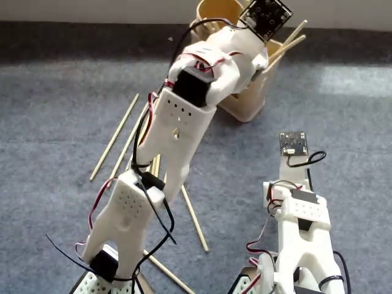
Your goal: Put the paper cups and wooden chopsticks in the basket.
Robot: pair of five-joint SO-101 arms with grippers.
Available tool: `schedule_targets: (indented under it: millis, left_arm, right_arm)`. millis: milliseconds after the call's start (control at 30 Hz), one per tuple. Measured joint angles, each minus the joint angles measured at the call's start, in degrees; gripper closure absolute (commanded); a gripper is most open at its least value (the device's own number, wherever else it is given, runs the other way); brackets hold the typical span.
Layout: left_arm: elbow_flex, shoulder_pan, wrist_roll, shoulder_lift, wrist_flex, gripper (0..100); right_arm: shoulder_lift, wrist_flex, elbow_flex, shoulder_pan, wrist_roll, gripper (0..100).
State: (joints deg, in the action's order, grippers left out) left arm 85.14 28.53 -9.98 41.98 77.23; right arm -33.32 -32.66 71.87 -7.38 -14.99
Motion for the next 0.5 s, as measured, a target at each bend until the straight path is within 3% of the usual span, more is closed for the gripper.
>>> schedule_targets:
  millis: [300,500]
  left_arm:
    - [4.4,-2.29,0.0,-13.71,11.52,88]
    - [4.75,-12.4,0.44,-15.74,20.31,87]
  right_arm:
    - [0.09,0.0,0.0,0.0,0.0,83.2]
    - [0.09,0.0,0.18,0.0,0.0,83.2]
